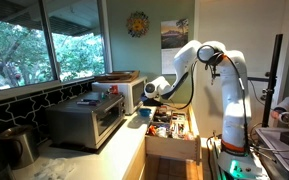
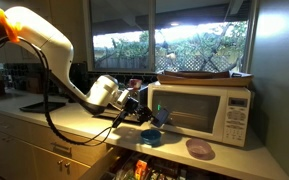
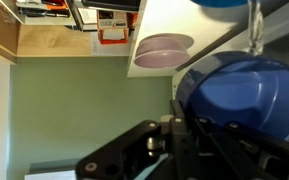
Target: Pour the water out of the blue cup and into the blue bowl
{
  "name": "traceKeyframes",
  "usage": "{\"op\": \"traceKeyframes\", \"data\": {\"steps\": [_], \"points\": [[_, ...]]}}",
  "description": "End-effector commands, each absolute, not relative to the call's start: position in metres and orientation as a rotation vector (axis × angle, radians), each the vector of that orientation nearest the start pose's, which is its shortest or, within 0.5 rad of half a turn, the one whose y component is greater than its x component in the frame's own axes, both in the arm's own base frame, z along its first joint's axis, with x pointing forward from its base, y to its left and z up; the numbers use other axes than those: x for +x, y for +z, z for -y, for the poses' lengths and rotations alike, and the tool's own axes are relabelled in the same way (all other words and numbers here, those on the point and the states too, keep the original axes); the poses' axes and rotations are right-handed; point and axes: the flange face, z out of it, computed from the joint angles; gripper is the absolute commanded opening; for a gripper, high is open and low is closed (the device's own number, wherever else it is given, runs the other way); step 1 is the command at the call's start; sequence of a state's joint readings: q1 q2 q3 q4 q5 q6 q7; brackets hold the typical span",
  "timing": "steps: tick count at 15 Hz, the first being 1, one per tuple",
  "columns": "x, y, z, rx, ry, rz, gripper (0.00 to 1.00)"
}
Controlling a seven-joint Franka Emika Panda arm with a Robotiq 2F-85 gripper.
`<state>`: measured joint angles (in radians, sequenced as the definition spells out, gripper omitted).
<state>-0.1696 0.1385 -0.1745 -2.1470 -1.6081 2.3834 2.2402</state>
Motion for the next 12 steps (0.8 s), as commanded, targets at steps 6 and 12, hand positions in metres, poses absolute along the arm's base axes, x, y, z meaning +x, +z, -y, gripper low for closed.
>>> {"op": "traceKeyframes", "data": {"steps": [6,12], "points": [[0.532,0.349,0.197,1.716,1.308,1.252,0.01],[0.523,0.34,0.193,1.699,1.322,1.136,0.01]]}}
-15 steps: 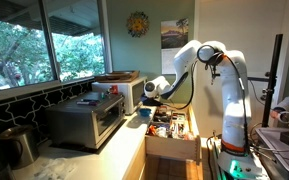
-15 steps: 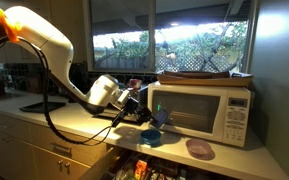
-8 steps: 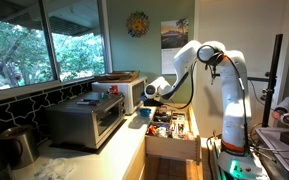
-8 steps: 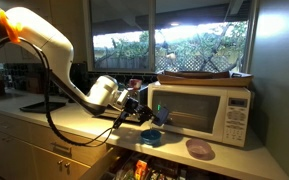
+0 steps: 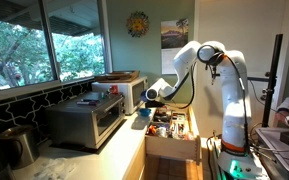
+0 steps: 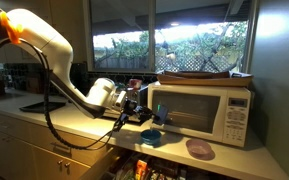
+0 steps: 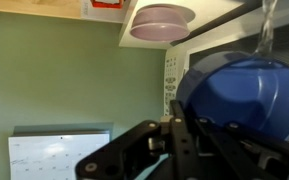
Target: Pour the water out of the blue cup and into the blue bowl
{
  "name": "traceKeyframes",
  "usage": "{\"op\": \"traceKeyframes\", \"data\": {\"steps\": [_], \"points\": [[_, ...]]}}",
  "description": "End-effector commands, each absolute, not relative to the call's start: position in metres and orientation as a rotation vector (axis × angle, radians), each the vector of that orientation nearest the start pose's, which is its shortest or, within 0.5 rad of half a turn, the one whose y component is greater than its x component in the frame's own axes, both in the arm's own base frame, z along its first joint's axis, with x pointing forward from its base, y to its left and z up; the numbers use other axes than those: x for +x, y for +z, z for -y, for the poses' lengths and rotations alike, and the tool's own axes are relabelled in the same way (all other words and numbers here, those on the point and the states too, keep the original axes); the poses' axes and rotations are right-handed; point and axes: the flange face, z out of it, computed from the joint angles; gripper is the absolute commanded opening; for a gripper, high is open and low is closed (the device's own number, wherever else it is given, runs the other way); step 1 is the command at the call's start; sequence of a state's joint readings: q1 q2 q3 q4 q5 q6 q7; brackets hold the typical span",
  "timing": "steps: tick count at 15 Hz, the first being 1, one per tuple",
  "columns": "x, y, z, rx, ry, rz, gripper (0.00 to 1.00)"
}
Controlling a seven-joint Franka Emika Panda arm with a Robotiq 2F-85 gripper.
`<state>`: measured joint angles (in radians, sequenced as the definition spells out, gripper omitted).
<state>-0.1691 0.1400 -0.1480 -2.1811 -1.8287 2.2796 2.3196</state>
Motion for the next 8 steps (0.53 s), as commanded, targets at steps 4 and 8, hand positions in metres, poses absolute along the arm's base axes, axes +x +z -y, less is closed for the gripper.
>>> {"op": "traceKeyframes", "data": {"steps": [4,8], "points": [[0.516,0.335,0.186,1.668,1.39,1.063,0.01],[0.51,0.329,0.177,1.627,1.478,0.977,0.01]]}}
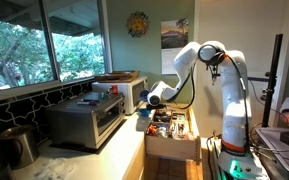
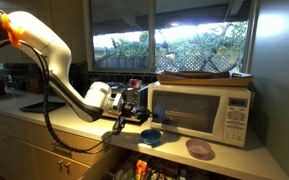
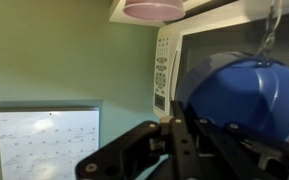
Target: Pour the water out of the blue cup and into the blue bowl
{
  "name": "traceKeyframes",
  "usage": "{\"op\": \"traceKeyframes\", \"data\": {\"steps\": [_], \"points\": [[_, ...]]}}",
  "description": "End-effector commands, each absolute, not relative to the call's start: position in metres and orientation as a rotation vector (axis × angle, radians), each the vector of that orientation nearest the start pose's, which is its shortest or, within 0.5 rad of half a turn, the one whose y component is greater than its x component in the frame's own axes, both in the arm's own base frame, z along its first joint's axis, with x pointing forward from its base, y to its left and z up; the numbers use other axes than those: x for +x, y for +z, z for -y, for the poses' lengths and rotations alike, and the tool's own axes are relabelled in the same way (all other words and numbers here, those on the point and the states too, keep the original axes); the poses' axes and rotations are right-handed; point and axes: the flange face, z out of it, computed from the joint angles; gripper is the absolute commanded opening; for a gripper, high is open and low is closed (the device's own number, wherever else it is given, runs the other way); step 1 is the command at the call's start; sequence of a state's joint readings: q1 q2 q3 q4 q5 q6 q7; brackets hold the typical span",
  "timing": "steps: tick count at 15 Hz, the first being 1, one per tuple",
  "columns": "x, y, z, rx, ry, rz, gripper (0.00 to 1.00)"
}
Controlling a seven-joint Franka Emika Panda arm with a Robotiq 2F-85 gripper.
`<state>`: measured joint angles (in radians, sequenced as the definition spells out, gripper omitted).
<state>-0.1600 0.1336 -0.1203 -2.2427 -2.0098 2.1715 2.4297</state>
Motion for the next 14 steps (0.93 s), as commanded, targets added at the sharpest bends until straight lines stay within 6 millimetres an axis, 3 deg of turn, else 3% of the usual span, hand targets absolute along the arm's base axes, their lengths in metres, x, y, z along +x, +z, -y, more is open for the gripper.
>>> {"op": "traceKeyframes", "data": {"steps": [1,7,14], "points": [[0.509,0.328,0.175,1.614,1.498,0.955,0.01],[0.5,0.316,0.169,1.537,1.576,0.823,0.01],[0.491,0.31,0.175,1.451,1.593,0.695,0.01]]}}
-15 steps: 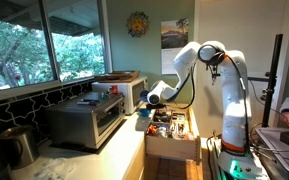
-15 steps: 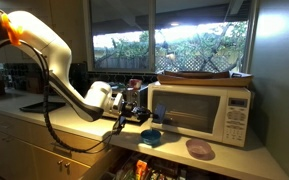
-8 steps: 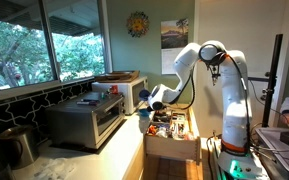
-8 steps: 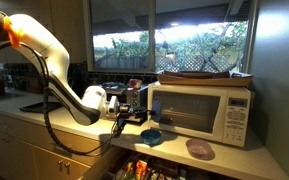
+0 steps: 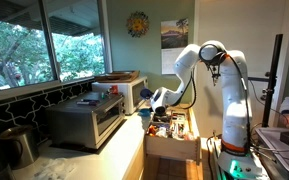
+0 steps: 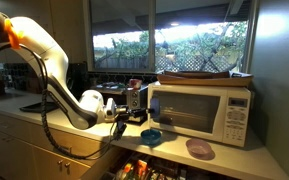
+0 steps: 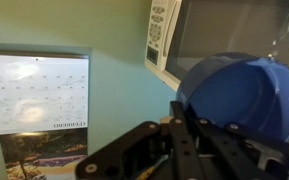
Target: Pour the water out of the blue cup and into the blue bowl
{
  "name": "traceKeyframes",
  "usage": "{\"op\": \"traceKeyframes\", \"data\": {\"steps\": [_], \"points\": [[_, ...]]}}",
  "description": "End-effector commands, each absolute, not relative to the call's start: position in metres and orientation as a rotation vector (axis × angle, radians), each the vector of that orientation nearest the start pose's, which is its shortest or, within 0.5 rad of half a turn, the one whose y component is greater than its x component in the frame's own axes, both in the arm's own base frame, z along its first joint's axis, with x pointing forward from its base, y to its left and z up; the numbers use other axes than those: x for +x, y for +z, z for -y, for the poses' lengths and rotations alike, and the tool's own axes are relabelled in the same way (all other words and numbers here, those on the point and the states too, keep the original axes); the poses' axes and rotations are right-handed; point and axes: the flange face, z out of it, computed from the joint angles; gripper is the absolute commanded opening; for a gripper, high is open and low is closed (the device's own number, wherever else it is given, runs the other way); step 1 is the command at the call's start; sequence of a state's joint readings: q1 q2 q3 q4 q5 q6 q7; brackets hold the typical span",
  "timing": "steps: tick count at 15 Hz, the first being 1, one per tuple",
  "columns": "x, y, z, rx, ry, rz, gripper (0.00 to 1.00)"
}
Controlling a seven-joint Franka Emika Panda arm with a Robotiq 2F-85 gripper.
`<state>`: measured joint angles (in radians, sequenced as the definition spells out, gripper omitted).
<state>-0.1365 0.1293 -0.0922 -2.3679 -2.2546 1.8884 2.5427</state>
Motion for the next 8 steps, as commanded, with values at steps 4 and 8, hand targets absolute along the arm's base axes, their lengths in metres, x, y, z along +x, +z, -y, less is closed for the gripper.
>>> {"op": "traceKeyframes", "data": {"steps": [4,8], "points": [[0.485,0.303,0.177,1.423,1.589,0.62,0.01],[0.48,0.296,0.178,1.399,1.599,0.558,0.01]]}}
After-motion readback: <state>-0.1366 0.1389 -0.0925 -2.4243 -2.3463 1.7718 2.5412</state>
